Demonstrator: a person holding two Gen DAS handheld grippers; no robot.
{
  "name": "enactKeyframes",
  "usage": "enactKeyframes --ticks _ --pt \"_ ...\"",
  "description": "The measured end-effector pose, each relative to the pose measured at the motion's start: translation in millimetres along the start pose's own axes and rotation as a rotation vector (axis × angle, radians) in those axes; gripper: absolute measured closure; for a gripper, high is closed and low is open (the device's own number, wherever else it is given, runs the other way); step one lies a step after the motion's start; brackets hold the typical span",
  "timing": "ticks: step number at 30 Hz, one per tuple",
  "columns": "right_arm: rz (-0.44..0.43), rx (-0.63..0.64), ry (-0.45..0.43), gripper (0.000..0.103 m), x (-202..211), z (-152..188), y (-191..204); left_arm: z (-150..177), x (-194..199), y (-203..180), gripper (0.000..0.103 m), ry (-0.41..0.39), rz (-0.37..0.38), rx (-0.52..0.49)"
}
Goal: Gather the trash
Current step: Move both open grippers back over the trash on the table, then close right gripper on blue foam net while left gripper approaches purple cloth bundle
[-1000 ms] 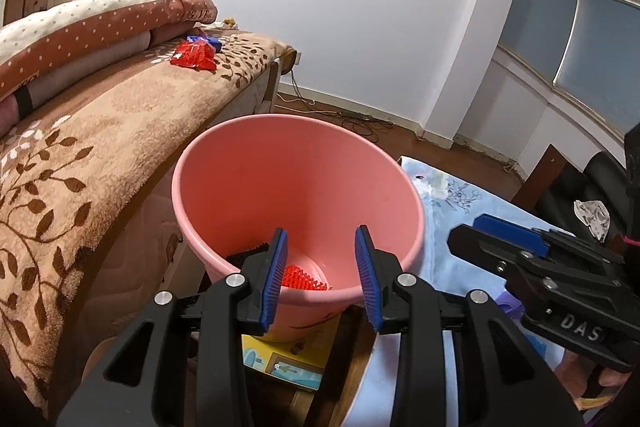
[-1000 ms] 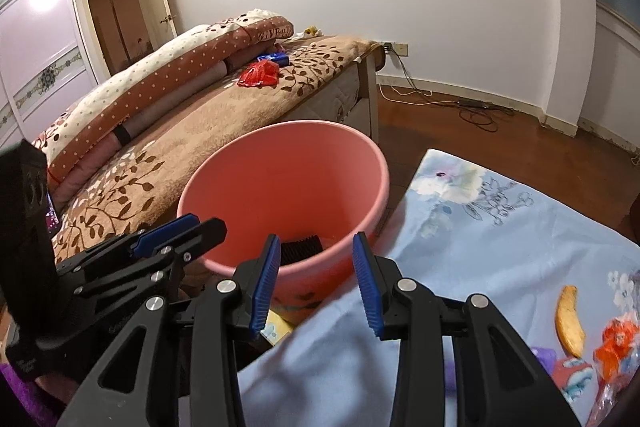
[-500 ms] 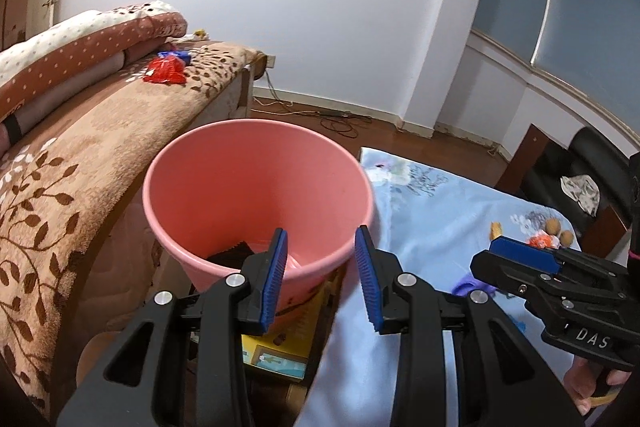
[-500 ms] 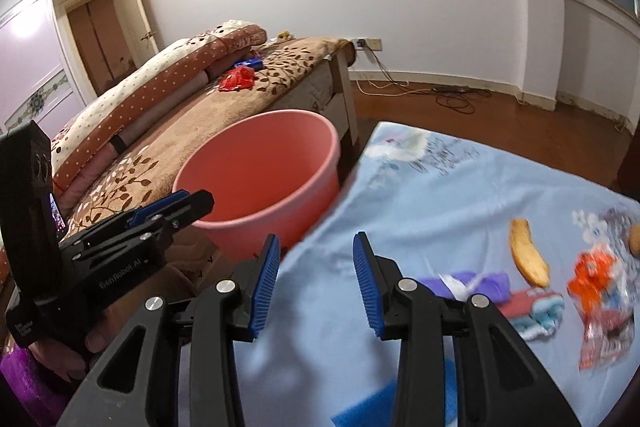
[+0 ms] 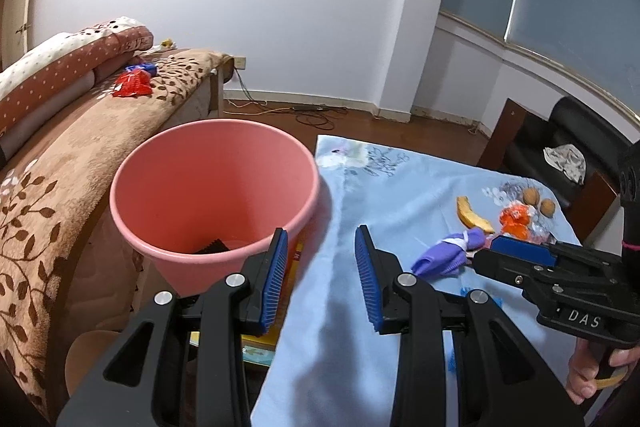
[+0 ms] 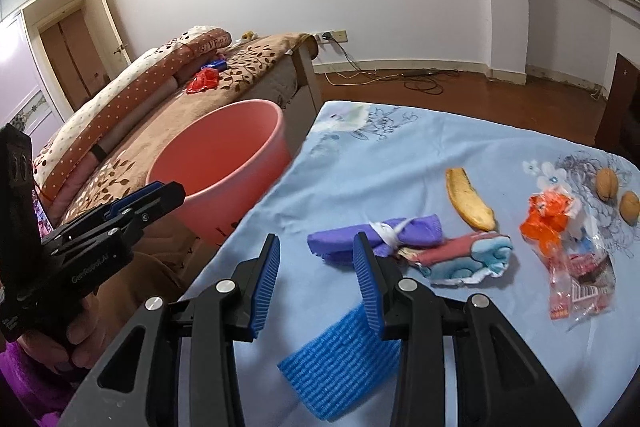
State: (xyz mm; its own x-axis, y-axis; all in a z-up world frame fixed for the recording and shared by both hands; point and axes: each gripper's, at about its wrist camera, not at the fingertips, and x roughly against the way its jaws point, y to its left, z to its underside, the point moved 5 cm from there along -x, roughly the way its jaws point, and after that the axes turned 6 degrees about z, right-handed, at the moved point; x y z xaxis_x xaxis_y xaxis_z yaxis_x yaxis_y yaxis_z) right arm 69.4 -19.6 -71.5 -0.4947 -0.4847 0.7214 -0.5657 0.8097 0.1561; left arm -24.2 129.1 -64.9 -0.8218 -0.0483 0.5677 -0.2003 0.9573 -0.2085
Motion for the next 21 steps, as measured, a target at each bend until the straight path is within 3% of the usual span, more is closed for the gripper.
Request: enactKeyframes --ticks 21 --pt "0.076 -0.018 0.027 0.066 18 35 -38 22 -8 -51 0.068 0.072 0.078 -0.140"
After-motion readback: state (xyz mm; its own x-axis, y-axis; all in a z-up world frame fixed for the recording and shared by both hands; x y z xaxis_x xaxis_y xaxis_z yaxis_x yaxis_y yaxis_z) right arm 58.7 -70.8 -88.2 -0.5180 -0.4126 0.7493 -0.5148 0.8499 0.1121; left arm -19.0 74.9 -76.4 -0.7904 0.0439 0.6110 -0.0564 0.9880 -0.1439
